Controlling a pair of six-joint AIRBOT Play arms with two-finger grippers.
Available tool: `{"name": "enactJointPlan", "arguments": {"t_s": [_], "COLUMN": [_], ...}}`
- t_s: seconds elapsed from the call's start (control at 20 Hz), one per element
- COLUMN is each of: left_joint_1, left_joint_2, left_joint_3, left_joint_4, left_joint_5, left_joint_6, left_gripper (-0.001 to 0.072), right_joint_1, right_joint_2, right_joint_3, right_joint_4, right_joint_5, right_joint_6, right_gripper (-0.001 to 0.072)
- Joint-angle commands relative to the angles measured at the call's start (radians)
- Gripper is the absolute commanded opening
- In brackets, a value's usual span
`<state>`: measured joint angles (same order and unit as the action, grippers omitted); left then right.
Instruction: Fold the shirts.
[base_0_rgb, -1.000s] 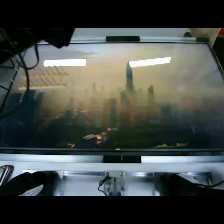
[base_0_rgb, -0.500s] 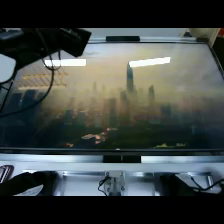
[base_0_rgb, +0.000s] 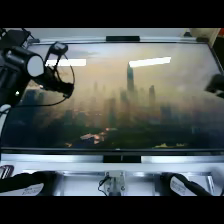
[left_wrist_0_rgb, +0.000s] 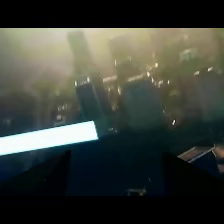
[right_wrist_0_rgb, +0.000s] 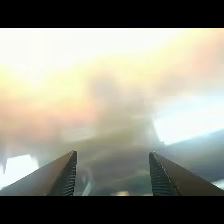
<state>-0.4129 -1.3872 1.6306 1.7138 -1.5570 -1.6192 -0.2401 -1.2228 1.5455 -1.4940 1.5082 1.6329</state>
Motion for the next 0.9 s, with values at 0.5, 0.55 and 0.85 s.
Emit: {"name": "enactJointPlan", "arguments": {"t_s": [0.5,0.55,0.85], "left_joint_1": [0.044,0.044,0.045], "left_joint_2": [0.029,0.029,0.029], "left_joint_3": [-0.155,-0.155,-0.155], "left_joint_4": [-0.088,-0.088,-0.088], "left_joint_5": [0.184,0.181,0.181], "left_joint_6": [-0.139,-0.13,-0.117], "left_gripper": [0.0718,0.0718,0.0718], "right_joint_1": [0.261,0.261,0.261], "right_joint_2": [-0.13,-0.13,-0.13], "right_joint_3": [-0.028,-0.028,-0.028], "right_joint_4": [0.008,0.008,0.008], "right_joint_5": [0.025,0.025,0.025], "right_joint_6": [-0.014,-0.014,-0.014], "right_gripper": [0.0558,0.0558,0.0558]}}
